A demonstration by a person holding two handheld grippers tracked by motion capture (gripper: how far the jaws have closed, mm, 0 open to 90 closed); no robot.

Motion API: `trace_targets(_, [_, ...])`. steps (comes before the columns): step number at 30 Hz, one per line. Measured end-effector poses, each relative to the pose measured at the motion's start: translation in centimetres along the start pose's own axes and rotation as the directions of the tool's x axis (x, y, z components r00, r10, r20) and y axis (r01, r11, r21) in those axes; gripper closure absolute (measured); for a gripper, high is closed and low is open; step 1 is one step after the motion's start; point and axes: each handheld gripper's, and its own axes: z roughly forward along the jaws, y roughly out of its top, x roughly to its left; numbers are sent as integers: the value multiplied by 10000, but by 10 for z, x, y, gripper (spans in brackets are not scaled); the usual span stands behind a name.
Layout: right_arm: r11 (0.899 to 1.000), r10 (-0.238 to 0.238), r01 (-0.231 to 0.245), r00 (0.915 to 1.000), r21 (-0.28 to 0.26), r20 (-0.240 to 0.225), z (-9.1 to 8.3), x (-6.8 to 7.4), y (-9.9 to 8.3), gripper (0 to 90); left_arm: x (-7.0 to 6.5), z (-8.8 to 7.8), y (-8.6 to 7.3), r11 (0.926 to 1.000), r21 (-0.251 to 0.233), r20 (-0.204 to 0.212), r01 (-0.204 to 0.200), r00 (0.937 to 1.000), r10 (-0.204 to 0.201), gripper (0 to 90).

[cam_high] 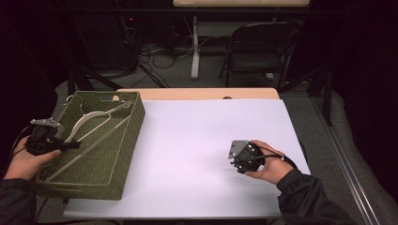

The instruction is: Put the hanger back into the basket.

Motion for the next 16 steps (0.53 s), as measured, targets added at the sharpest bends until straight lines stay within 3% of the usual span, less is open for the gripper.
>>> trace_targets(2, [9999,38,-38,10000,-147,32,2,1,-1,465,4,4,-3,9994,-26,-255,333,9991,-334,865])
trace_targets(4, [9999,37,-37,10000,-111,3,3,2,-3,464,6,3,-3,9986,-198,-945,488,9942,-505,805])
trace_targets(7, [9999,91,-92,10000,-90,-40,5,2,-5,463,4,-4,-1,9964,-700,-1801,472,9819,-592,685])
trace_targets(8, [9999,110,-111,9999,-29,-51,4,2,-5,463,3,-6,0,9955,-826,-2139,456,9749,-624,647])
trace_targets(12, [9995,271,-271,9996,-158,-5,2,3,-8,459,-6,-19,1,9927,-1086,-2539,533,9639,-795,550])
trace_targets(15, [9989,376,-377,9993,-284,-25,-1,3,-10,455,-20,-27,1,9927,-1195,-2699,170,9616,-489,502])
trace_targets(16, [9985,444,-444,9990,-309,4,-2,3,-11,453,-25,-29,1,9924,-1224,-2642,123,9634,-445,494])
